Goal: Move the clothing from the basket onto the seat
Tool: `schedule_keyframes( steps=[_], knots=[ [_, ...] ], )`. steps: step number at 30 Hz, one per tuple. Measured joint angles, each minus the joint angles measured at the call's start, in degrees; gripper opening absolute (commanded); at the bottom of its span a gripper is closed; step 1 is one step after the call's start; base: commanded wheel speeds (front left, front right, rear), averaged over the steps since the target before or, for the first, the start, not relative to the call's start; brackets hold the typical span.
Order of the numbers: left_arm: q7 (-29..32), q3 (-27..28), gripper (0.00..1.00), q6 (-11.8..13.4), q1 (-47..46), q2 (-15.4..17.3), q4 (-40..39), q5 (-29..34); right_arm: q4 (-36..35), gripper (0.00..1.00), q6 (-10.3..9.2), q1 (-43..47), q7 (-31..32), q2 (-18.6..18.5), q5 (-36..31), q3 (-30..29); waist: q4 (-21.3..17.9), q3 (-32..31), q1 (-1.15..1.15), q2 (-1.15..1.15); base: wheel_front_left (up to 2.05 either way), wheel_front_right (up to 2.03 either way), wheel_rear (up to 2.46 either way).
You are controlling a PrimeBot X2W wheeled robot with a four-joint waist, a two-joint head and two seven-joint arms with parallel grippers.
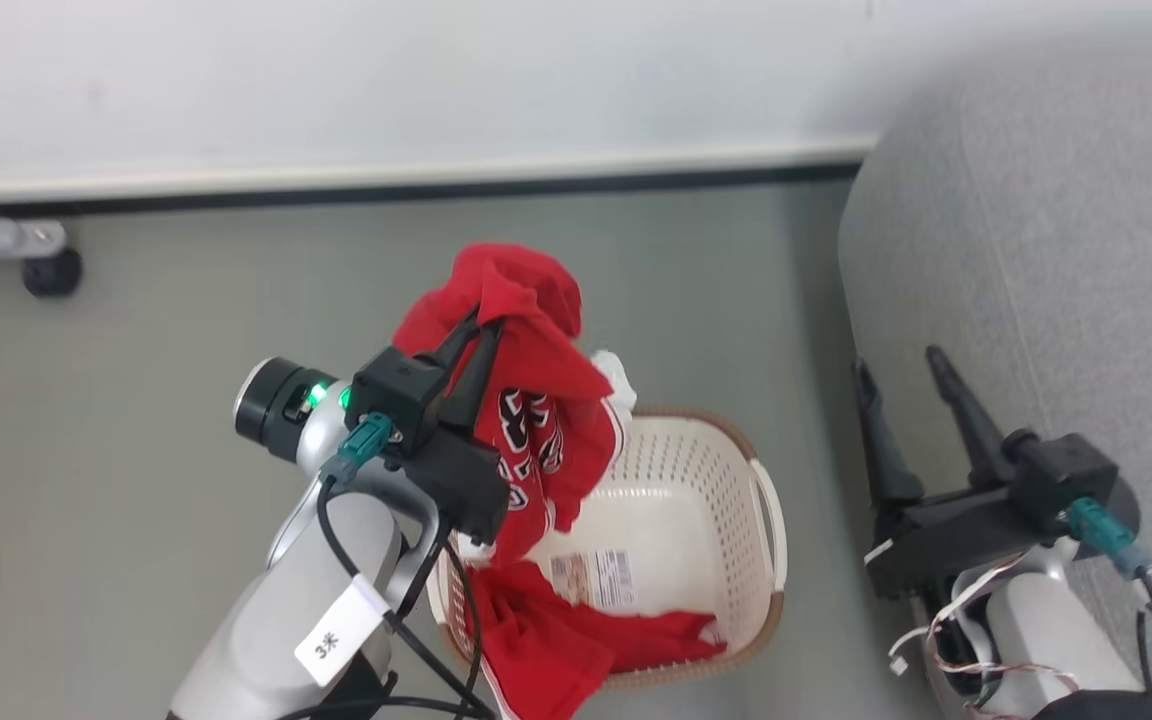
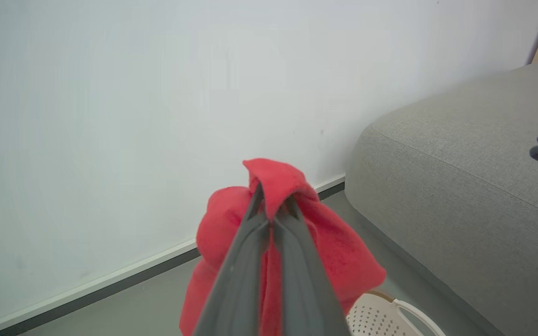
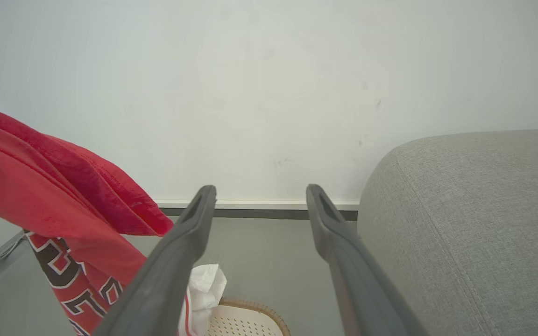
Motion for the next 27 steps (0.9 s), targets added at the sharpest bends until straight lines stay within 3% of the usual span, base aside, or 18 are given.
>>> schedule_keyframes(
  steps=[15,27],
  knots=[
    [0.0,0.22,0.0,-1.44,4.85,1.59,-2.13,-2.14,6.38,1.0,0.49,3.04,0.0,0.74,-0.89,5.9,1.06,-11.6,0.0,0.0,0.0,0.0,0.0],
    [0.12,-1.22,0.0,-1.97,8.49,1.96,-8.4,-2.4,9.06,1.0,0.93,4.33,0.01,1.15,-1.97,17.19,1.11,-18.61,0.0,0.0,0.0,0.0,0.0]
  ],
)
